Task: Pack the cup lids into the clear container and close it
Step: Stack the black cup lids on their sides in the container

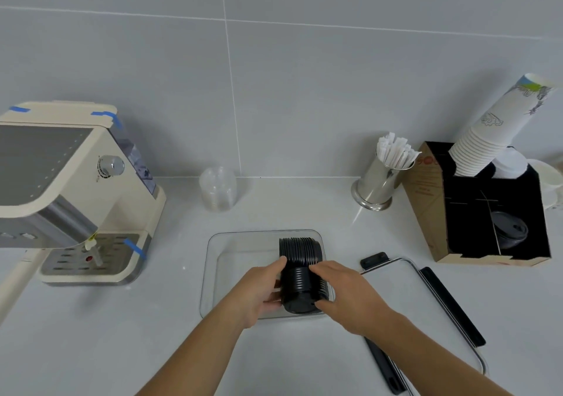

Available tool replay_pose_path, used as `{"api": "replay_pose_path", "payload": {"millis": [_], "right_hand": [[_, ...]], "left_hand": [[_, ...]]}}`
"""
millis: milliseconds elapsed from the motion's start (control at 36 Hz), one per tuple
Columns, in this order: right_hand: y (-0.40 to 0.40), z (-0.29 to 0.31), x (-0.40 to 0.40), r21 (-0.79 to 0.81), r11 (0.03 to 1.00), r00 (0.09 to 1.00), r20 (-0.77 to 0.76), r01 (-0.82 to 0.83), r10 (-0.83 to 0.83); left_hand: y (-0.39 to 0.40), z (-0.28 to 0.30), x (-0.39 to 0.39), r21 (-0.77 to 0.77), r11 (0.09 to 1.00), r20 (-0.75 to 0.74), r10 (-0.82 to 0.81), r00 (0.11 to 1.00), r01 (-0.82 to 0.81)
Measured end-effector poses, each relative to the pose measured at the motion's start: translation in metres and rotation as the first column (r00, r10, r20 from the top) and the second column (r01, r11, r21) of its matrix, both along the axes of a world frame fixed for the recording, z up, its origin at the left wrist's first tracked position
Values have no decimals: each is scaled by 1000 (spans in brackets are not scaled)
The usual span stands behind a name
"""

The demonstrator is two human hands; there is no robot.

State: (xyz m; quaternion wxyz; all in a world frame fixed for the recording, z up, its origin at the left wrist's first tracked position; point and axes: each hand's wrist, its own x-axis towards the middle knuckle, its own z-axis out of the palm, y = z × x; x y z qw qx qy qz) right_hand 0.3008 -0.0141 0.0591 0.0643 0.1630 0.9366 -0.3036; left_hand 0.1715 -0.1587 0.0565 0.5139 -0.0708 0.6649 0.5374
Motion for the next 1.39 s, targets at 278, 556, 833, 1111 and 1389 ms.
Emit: {"api": "replay_pose_path", "payload": {"millis": [278, 556, 833, 1111, 1389], "right_hand": [[-3, -16, -4, 107, 989, 989, 122, -99, 85], [-3, -20, 0, 18, 1000, 997, 76, -8, 6], [-10, -29, 12, -398, 784, 859, 19, 476, -512], [-13, -28, 12, -477, 711, 834, 88, 516, -545], [-7, -24, 13, -575, 613, 796, 117, 541, -593]], "left_hand": [[6, -14, -3, 2, 1000, 79, -24, 997, 24], [7, -27, -1, 11, 992, 15, -126, 992, 126], [11, -41, -5, -58, 967, -81, -251, 965, 247], [6, -43, -6, -71, 950, -111, -310, 944, 304], [-3, -32, -11, -125, 953, -178, -294, 939, 275]]}}
